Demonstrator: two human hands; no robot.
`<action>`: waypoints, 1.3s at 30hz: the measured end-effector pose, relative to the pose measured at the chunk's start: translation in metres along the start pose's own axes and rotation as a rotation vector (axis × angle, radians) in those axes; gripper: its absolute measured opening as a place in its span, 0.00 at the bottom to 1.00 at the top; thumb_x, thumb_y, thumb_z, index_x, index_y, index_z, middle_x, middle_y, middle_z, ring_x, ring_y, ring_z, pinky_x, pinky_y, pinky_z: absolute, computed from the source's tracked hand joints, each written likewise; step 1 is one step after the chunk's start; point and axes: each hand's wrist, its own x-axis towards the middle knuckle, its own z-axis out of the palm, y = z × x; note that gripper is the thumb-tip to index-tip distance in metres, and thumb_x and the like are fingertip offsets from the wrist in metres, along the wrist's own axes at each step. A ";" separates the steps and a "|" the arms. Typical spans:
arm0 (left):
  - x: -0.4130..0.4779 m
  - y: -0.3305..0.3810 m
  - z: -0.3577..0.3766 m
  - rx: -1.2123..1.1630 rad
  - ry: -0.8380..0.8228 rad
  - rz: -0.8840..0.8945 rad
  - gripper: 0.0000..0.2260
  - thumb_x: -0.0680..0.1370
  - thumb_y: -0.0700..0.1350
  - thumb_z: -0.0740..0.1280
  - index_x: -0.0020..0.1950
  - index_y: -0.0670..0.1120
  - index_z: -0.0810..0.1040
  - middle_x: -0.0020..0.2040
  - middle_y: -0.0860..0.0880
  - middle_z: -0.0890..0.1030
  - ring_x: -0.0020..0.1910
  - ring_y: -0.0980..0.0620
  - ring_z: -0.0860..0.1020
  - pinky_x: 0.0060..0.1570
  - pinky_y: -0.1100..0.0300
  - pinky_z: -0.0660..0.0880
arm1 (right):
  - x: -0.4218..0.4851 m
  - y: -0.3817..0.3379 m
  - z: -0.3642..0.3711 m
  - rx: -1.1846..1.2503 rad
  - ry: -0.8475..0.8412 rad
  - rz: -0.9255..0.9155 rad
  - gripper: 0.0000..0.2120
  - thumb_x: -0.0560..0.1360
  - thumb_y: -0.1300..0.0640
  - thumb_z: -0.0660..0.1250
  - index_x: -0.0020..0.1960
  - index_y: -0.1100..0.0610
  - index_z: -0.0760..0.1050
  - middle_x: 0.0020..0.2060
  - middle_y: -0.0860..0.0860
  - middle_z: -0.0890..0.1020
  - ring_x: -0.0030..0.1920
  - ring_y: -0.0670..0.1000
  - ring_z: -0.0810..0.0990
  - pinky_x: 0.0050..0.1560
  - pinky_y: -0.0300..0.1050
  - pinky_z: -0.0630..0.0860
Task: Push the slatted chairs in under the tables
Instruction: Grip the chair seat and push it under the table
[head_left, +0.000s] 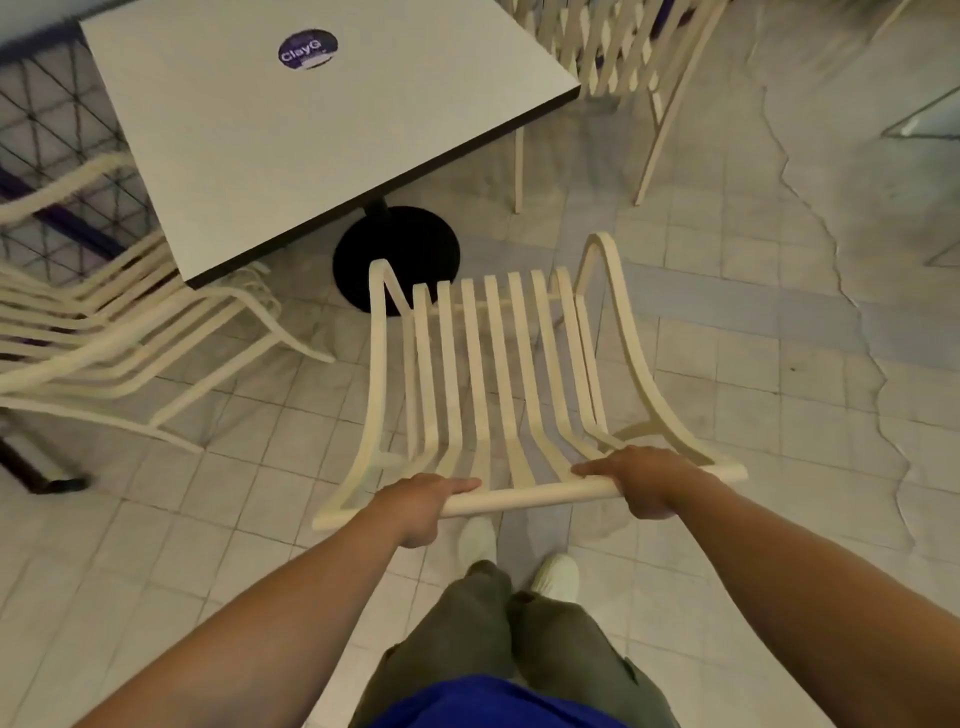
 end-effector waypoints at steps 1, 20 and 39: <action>0.002 0.002 -0.001 -0.003 0.003 0.005 0.41 0.76 0.34 0.62 0.76 0.71 0.53 0.61 0.50 0.73 0.46 0.50 0.74 0.43 0.54 0.75 | 0.001 0.003 -0.004 -0.017 0.003 0.009 0.43 0.70 0.62 0.70 0.71 0.28 0.56 0.58 0.46 0.76 0.48 0.49 0.76 0.50 0.47 0.76; 0.016 0.021 -0.013 -0.082 -0.132 -0.040 0.41 0.74 0.35 0.63 0.78 0.66 0.51 0.65 0.47 0.71 0.49 0.48 0.73 0.49 0.51 0.77 | 0.007 0.011 -0.020 -0.014 -0.057 0.000 0.39 0.72 0.60 0.65 0.72 0.30 0.56 0.68 0.47 0.72 0.57 0.52 0.76 0.53 0.46 0.75; 0.018 0.103 0.010 -0.259 0.028 -0.239 0.39 0.77 0.36 0.63 0.77 0.70 0.54 0.55 0.51 0.72 0.47 0.50 0.75 0.44 0.56 0.75 | 0.022 0.080 -0.066 -0.193 -0.155 -0.218 0.38 0.72 0.60 0.67 0.75 0.35 0.57 0.63 0.50 0.73 0.51 0.51 0.74 0.51 0.47 0.73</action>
